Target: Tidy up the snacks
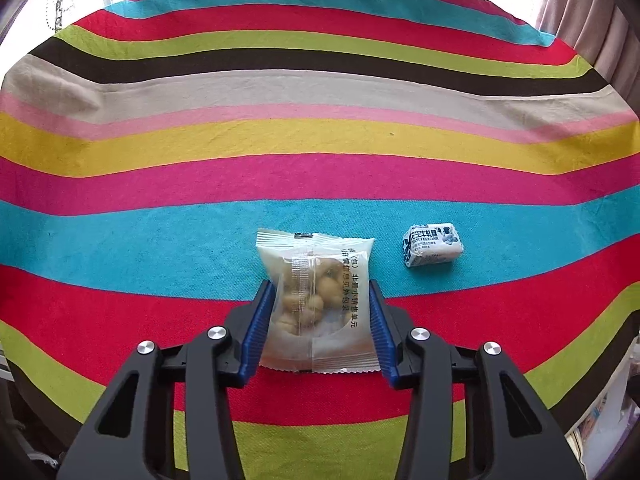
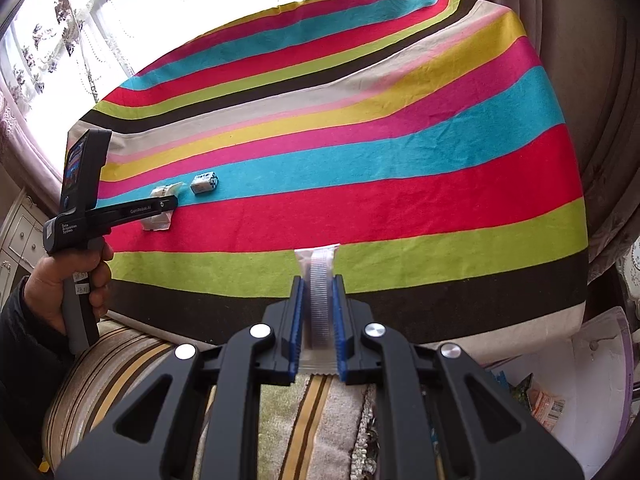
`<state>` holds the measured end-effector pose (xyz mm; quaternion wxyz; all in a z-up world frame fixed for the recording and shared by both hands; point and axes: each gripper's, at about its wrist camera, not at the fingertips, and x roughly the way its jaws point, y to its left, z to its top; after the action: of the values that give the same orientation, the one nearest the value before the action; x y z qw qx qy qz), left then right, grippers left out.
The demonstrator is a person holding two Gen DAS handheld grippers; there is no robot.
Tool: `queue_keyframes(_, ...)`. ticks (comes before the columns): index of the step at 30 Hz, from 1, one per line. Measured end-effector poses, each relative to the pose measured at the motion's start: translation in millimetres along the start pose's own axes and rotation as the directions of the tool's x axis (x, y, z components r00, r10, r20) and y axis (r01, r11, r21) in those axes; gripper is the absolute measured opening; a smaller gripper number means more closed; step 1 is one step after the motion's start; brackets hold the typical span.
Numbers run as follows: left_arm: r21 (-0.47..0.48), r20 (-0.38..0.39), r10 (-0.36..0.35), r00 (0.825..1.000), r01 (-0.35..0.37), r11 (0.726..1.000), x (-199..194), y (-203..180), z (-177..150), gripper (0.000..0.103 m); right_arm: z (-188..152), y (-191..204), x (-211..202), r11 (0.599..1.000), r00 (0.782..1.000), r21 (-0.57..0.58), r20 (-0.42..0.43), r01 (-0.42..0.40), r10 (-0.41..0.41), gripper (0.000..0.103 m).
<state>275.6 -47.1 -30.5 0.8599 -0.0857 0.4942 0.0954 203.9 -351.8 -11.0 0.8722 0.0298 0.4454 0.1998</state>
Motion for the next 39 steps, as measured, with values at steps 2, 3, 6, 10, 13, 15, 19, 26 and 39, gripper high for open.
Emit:
queue_keyframes(2, -0.002, -0.003, -0.01, 1.0, 0.01, 1.0, -2, 0, -3, 0.044, -2, 0, 1, 1.0, 1.0, -0.002, -0.003, -0.002, 0.002, 0.014)
queue_keyframes(3, -0.002, -0.004, -0.016, 1.0, 0.016, 1.0, -3, 0, -5, 0.044, -2, 1, 1, 1.0, 1.0, -0.002, -0.003, -0.004, 0.004, 0.014)
queue_keyframes(6, 0.0, -0.006, -0.019, 1.0, 0.019, 1.0, -6, 1, -9, 0.045, -2, 0, 2, 1.0, 1.0, -0.001, -0.004, -0.005, 0.005, 0.014)
queue_keyframes(10, -0.002, 0.021, 0.013, 1.0, -0.013, 1.0, -12, 1, -5, 0.06, -2, 1, 1, 1.0, 1.0, -0.006, -0.003, -0.008, 0.008, 0.014)
queue_keyframes(13, 0.038, 0.078, 0.012, 0.997, -0.015, 0.999, -24, -10, 5, 0.06, -2, 1, 0, 1.0, 1.0, -0.003, 0.001, -0.006, 0.006, 0.014)
queue_keyframes(15, 0.061, 0.11, -0.04, 0.993, 0.033, 0.998, -30, -20, 12, 0.059, -1, 0, -2, 1.0, 1.0, -0.001, 0.005, -0.003, 0.003, 0.014)
queue_keyframes(19, 0.14, 0.098, -0.128, 0.987, 0.114, 0.984, -24, -49, 21, 0.047, -2, -1, -4, 1.0, 1.0, 0.002, 0.008, 0.005, -0.005, 0.014)
queue_keyframes(26, 0.152, 0.017, -0.097, 0.995, 0.093, 0.984, 7, -67, 26, 0.033, -5, -13, -13, 0.999, 0.999, 0.022, 0.018, 0.027, -0.027, 0.014)
queue_keyframes(39, 0.135, -0.009, -0.063, 0.998, 0.063, 0.989, 26, -69, 31, 0.036, -13, -31, -24, 0.998, 0.999, 0.056, 0.029, 0.041, -0.043, 0.014)
